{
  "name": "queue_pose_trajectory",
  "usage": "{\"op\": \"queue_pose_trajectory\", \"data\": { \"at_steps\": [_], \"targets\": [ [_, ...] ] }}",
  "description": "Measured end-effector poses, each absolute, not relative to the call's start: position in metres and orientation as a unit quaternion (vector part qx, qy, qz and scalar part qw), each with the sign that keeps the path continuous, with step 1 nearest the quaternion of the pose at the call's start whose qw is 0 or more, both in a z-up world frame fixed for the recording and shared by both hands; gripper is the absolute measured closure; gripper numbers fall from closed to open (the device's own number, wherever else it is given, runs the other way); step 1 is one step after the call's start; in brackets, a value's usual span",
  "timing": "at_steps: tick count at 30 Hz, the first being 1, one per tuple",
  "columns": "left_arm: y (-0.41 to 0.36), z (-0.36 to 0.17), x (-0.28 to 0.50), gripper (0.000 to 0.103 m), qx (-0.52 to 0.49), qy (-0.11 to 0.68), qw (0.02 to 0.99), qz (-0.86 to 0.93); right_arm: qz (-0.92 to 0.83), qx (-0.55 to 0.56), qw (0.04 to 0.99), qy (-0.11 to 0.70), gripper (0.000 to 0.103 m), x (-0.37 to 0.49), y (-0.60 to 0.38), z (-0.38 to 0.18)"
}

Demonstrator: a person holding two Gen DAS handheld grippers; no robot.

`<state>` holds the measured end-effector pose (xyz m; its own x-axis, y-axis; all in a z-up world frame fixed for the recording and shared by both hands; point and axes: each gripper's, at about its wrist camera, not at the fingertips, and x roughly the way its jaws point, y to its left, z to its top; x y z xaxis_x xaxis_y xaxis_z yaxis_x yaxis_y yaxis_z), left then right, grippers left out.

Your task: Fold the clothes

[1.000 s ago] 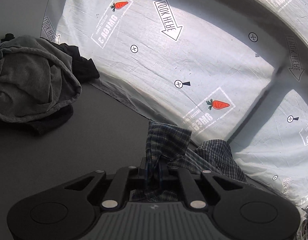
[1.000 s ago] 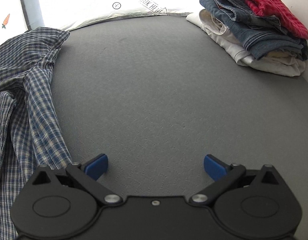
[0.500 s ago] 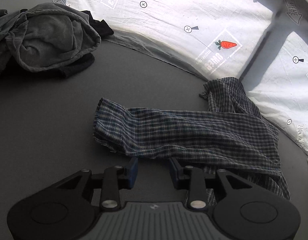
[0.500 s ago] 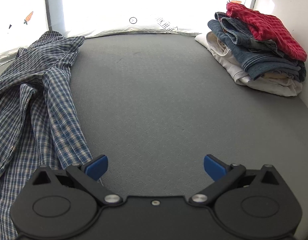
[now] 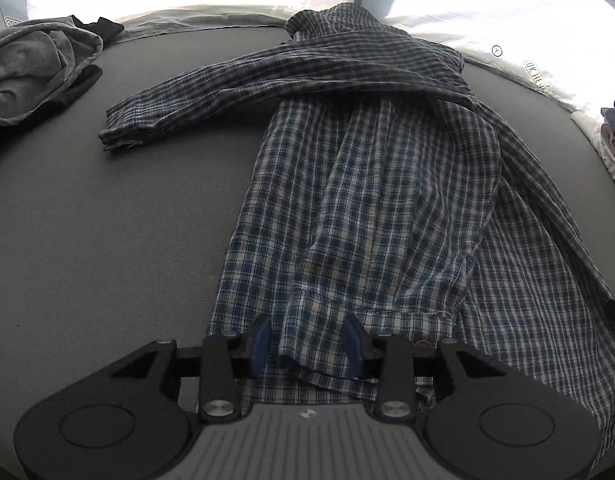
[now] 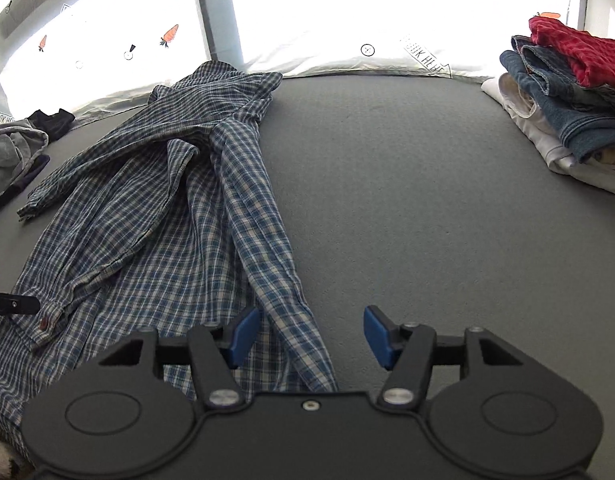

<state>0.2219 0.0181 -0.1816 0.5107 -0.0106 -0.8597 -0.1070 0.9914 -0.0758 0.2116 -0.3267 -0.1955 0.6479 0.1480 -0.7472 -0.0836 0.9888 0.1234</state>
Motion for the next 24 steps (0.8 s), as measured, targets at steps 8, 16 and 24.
{"op": "queue_pose_trajectory", "data": {
  "at_steps": [8,16,24],
  "targets": [
    [0.011,-0.189,0.199,0.047,-0.017,0.5,0.866,0.023,0.053,0.145,0.894,0.42,0.097,0.2,-0.346,-0.205],
    [0.017,-0.189,0.196,0.039,-0.01,0.512,0.859,0.007,0.144,0.392,0.834,0.362,0.101,0.189,-0.366,-0.2],
    [0.022,-0.186,0.195,0.031,-0.009,0.528,0.849,-0.014,0.22,0.516,0.729,0.393,0.101,0.204,-0.331,-0.221]
  ]
}}
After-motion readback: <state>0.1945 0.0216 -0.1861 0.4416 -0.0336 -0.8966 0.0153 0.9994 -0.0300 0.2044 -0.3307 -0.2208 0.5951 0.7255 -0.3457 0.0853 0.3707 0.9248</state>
